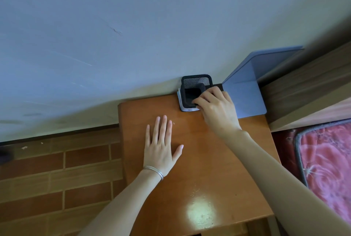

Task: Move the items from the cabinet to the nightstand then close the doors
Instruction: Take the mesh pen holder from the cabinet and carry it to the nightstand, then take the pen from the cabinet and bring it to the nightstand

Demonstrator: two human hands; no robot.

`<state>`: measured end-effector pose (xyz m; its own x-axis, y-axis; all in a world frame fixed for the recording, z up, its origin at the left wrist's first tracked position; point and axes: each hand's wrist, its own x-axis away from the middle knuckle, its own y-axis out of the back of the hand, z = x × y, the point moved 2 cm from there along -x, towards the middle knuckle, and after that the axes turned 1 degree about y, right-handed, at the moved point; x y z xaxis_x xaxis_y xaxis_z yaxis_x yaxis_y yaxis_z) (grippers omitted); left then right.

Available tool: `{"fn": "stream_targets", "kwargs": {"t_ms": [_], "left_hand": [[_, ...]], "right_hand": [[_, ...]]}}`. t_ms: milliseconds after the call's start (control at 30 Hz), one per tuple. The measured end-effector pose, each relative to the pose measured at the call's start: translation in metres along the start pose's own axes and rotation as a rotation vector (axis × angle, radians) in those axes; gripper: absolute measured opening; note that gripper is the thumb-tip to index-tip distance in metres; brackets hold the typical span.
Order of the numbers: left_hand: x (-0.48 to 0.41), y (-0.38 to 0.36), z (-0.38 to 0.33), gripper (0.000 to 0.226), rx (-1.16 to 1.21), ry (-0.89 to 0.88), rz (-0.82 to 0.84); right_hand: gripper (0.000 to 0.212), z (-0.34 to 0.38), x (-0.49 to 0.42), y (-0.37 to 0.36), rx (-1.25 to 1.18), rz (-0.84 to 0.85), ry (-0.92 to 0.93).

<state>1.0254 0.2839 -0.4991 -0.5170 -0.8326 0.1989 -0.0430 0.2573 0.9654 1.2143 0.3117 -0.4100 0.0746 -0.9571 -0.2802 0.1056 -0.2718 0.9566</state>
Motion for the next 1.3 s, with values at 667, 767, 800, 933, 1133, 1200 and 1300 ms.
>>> {"fn": "stream_targets", "kwargs": {"t_ms": [667, 767, 800, 933, 1133, 1200, 1300], "left_hand": [[-0.003, 0.044, 0.0, 0.071, -0.09, -0.164, 0.268], [0.001, 0.093, -0.013, 0.065, -0.107, -0.437, 0.274], [0.006, 0.11, -0.021, 0.064, -0.121, -0.528, 0.264], [0.03, 0.201, -0.077, 0.067, -0.056, -0.848, 0.14], [0.125, 0.33, -0.189, 0.059, -0.027, -1.406, 0.04], [0.169, 0.363, -0.22, 0.061, 0.006, -1.523, 0.016], [0.248, 0.398, -0.251, 0.064, 0.019, -1.713, 0.016]], "right_hand": [[0.071, 0.006, 0.125, 0.102, -0.017, 0.148, -0.396], [0.08, 0.013, 0.168, 0.151, 0.048, 0.265, -0.583], [0.08, 0.019, 0.181, 0.168, 0.071, 0.292, -0.648], [0.072, 0.062, 0.221, 0.247, 0.148, 0.243, -0.896], [0.062, 0.165, 0.274, 0.382, 0.295, 0.033, -1.256], [0.06, 0.203, 0.294, 0.423, 0.345, -0.01, -1.36], [0.057, 0.272, 0.327, 0.477, 0.435, -0.054, -1.518]]}}
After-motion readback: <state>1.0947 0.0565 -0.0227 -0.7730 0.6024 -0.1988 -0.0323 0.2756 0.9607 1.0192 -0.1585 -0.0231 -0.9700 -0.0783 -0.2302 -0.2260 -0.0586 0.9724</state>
